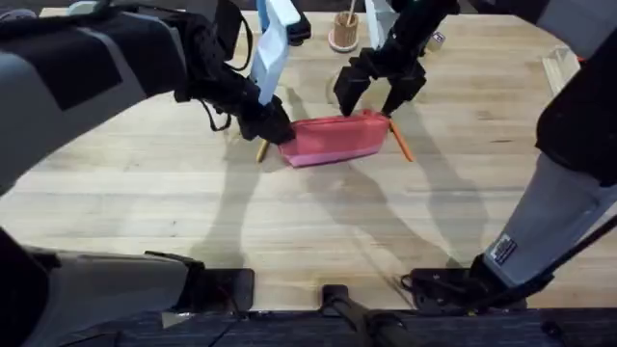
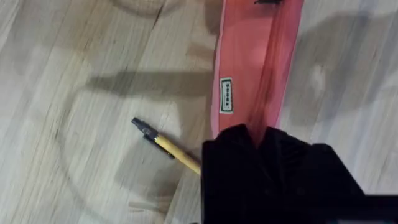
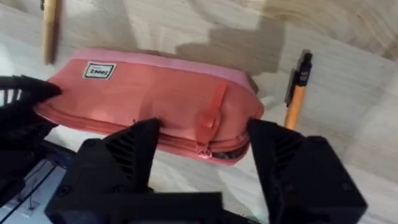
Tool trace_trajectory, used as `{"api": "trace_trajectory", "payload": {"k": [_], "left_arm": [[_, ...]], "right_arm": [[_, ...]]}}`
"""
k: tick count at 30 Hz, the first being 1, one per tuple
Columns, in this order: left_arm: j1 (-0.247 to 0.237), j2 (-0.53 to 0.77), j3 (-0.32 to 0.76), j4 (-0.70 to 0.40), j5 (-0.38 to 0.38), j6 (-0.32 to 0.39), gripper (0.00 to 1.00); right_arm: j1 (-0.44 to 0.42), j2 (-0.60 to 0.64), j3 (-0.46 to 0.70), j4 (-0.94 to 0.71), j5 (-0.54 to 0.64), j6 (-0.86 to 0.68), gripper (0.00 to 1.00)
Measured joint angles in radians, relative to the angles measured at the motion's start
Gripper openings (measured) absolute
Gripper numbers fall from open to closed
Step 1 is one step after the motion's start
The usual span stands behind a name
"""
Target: Unzip the bag, pick up the pens from the table one at a time and place them inside, then zip the bag closed.
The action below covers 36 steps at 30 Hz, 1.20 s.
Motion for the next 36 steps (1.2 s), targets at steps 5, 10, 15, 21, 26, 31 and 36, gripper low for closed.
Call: {"api": "trace_trajectory", "payload": {"k": [5,10,15,21,26,31,36], "left_arm": [[0.0,0.0,0.0,0.0,0.0,0.0,0.042],[0.0,0.0,0.0,0.0,-0.002,0.0,0.042],[0.0,0.0,0.0,0.0,-0.005,0.0,0.042],[0.0,0.0,0.0,0.0,-0.004,0.0,0.042],[0.0,0.0,0.0,0.0,-0.004,0.0,0.042],[0.0,0.0,0.0,0.0,-0.004,0.0,0.042],[0.0,0.0,0.0,0.0,-0.004,0.0,0.042]], "right_arm": [[-0.001,0.005,-0.002,-0.003,0.002,0.0,0.588],[-0.004,0.005,-0.003,-0.003,0.006,0.0,0.462],[-0.005,0.005,-0.003,-0.003,0.008,-0.001,0.421],[-0.007,0.006,-0.003,-0.002,0.042,0.0,0.307],[-0.014,0.005,-0.003,0.0,0.049,0.0,0.262],[-0.026,0.005,-0.003,0.004,0.046,0.0,0.232],[-0.04,0.005,-0.003,0.004,0.035,0.0,0.141]]}}
